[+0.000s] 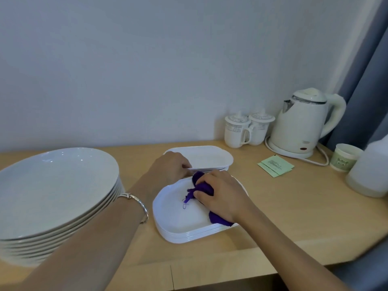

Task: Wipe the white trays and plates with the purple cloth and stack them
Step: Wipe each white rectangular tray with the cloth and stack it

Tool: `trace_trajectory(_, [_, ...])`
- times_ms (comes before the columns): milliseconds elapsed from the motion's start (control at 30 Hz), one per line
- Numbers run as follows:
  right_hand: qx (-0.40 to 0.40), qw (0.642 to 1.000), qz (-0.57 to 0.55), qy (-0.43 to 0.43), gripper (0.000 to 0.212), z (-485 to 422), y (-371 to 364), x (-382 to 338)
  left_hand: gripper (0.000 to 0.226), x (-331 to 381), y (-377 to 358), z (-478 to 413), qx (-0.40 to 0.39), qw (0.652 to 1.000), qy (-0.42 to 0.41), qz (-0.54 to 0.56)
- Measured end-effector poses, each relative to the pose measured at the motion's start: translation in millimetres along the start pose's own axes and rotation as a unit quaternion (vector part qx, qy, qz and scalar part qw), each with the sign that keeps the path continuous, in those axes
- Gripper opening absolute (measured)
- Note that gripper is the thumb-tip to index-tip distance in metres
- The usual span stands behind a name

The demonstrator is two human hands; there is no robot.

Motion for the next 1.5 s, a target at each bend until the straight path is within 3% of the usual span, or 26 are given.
trace_trajectory(200, [0.0, 1.0, 0.0, -0.004, 0.033, 0, 0, 0, 0.029, -7, -9, -3, -0.03, 0.998, 0.039, 0.048])
trace_trajectory(333, [0.007, 1.0, -0.015, -0.01, 0.046, 2, 0, 0, 0.039, 1, -5, 27, 0.092, 0.989, 0.038, 0.104])
trace_trajectory(400, [0.004, 1.0, 0.001, -0.015, 0.053, 1, -2, 0, 0.051, 2, -9, 55, 0.115, 0.983, 0.034, 0.139])
trace_trajectory(600, [-0.002, 1.0, 0.0, -0.009, 0.045, 1, -1, -6, 0.125, -12, -26, 128, -0.037, 0.977, 0.046, 0.207])
trace_trajectory(667, [0.018, 0.999, -0.001, -0.031, 0.043, 4, -1, -8, 0.136, -13, -22, 129, -0.055, 0.978, 0.037, 0.197])
trace_trajectory(800, [0.029, 0.997, 0.003, -0.071, 0.043, 10, -7, -12, 0.118, -14, -12, 121, -0.065, 0.97, -0.026, 0.234])
trace_trajectory(1000, [0.023, 0.993, 0.056, -0.099, 0.037, -1, -15, -33, 0.131, -21, -13, 122, -0.063, 0.95, -0.046, 0.303])
trace_trajectory(1133, [0.015, 0.999, 0.036, -0.018, 0.034, -9, -27, -84, 0.133, -17, -14, 128, -0.025, 0.953, -0.053, 0.296])
trace_trajectory(1267, [-0.02, 0.999, -0.009, 0.044, 0.038, -5, -21, -56, 0.128, -17, -15, 127, -0.014, 0.954, -0.058, 0.295])
trace_trajectory(1400, [-0.008, 0.995, 0.074, -0.066, 0.042, 6, -2, 11, 0.118, -22, -15, 128, -0.015, 0.961, -0.015, 0.274])
trace_trajectory(1500, [0.018, 0.984, 0.139, -0.106, 0.044, 5, -4, 7, 0.12, -23, -17, 128, -0.022, 0.961, -0.009, 0.274])
Point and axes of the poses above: each hand's wrist, its own z-axis away from the middle knuckle, its own y-axis out of the back of the hand, x = y × z, the point moved 3 cm from there along -z, towards the middle knuckle, and after that the axes turned 13 degrees about z, right-handed, at the moved point
